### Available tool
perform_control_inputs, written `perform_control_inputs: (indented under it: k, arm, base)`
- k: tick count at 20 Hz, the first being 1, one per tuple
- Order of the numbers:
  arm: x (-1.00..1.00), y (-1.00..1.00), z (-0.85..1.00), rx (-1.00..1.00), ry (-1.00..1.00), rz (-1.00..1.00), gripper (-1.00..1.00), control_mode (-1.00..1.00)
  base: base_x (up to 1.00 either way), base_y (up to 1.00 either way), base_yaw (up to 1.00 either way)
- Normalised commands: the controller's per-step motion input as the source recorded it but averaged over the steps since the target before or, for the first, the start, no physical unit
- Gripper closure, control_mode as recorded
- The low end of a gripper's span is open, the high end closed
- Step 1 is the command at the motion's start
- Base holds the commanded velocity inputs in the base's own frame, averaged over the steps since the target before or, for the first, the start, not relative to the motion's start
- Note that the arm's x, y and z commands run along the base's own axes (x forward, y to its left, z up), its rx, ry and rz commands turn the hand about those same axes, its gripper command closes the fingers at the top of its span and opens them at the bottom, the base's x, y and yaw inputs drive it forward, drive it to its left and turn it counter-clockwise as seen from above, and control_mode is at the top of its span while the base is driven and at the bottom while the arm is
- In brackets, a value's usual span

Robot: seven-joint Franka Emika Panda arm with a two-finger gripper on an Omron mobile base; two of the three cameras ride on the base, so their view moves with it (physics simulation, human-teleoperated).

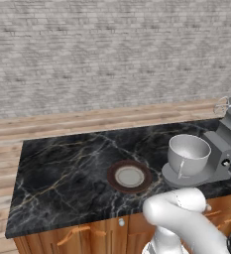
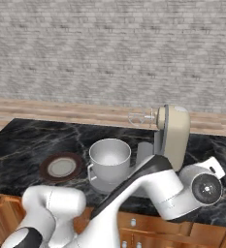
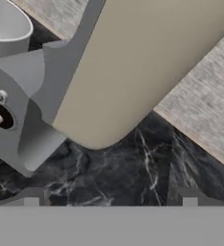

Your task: Add butter and sugar cubes to the stand mixer bowl and then turn on the stand mixer to begin making frosting.

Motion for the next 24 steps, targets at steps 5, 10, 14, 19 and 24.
perform_control_inputs:
  k: [5,10,14,19,24]
  arm:
    - [0.46,-0.43,0.0,0.12,-0.16,0.22,-1.0,-1.0]
    - [0.47,-0.19,0.0,0.12,-0.1,0.23,-1.0,-1.0]
    - [0.49,0.0,0.0,0.08,-0.02,0.17,-1.0,-1.0]
    - [0.52,0.0,0.0,0.05,0.0,0.19,-1.0,-1.0]
    - [0.26,0.1,0.06,0.0,0.0,0.17,-1.0,-1.0]
  base:
    - [0.0,0.0,0.0]
    - [0.0,0.0,0.0]
    - [0.0,0.0,0.0]
    - [0.0,0.0,0.0]
    - [0.0,0.0,0.0]
